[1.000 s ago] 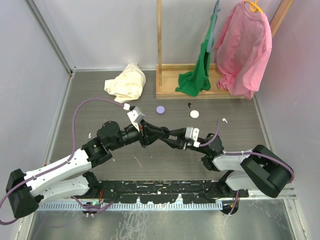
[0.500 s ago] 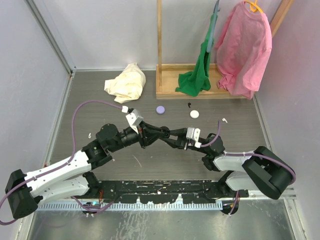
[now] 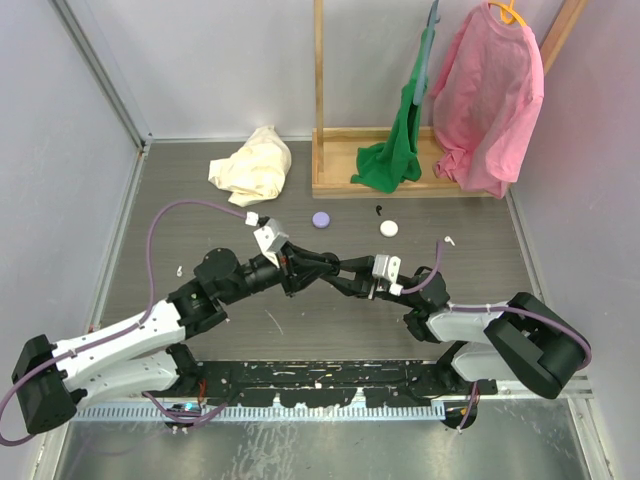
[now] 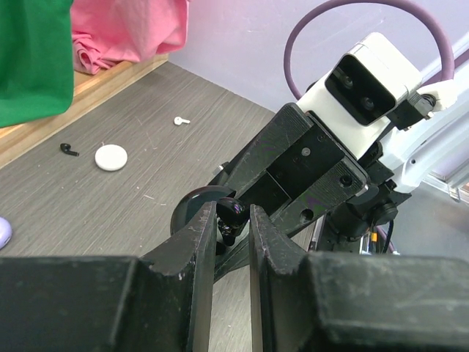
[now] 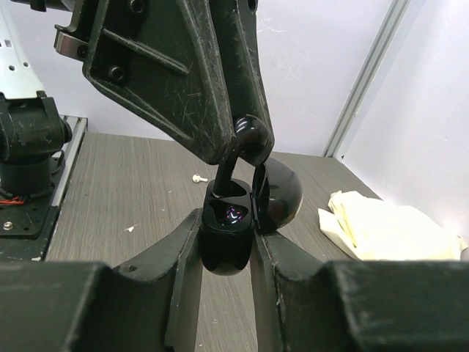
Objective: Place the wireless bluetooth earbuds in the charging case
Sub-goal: Place the earbud in the charging case.
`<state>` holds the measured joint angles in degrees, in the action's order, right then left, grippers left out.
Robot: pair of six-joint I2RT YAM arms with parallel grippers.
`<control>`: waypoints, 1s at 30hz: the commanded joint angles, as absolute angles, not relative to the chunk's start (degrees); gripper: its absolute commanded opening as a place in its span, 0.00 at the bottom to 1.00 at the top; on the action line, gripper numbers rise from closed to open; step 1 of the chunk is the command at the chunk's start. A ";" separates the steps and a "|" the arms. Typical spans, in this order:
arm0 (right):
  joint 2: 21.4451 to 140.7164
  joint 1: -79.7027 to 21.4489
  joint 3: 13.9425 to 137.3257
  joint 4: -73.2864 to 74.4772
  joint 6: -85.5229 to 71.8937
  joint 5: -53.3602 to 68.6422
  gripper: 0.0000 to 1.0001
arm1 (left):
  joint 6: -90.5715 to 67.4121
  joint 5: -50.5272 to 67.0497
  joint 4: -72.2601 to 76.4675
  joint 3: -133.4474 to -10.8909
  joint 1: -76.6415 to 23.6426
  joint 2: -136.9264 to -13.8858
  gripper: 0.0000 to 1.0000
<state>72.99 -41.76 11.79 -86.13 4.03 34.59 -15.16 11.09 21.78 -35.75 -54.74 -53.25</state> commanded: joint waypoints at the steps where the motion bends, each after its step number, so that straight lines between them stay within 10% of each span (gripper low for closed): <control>1: 71.21 -41.64 13.26 -94.03 4.31 34.38 0.01 | -13.21 9.35 25.93 -35.47 -55.32 -53.73 0.21; 30: 70.55 -41.54 12.24 -94.00 5.28 33.08 0.01 | -11.84 7.54 22.61 -34.69 -55.80 -52.01 0.34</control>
<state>71.96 -41.60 11.77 -86.08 4.23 33.71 -12.58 8.71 22.02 -34.54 -55.48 -53.41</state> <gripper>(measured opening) 0.336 0.298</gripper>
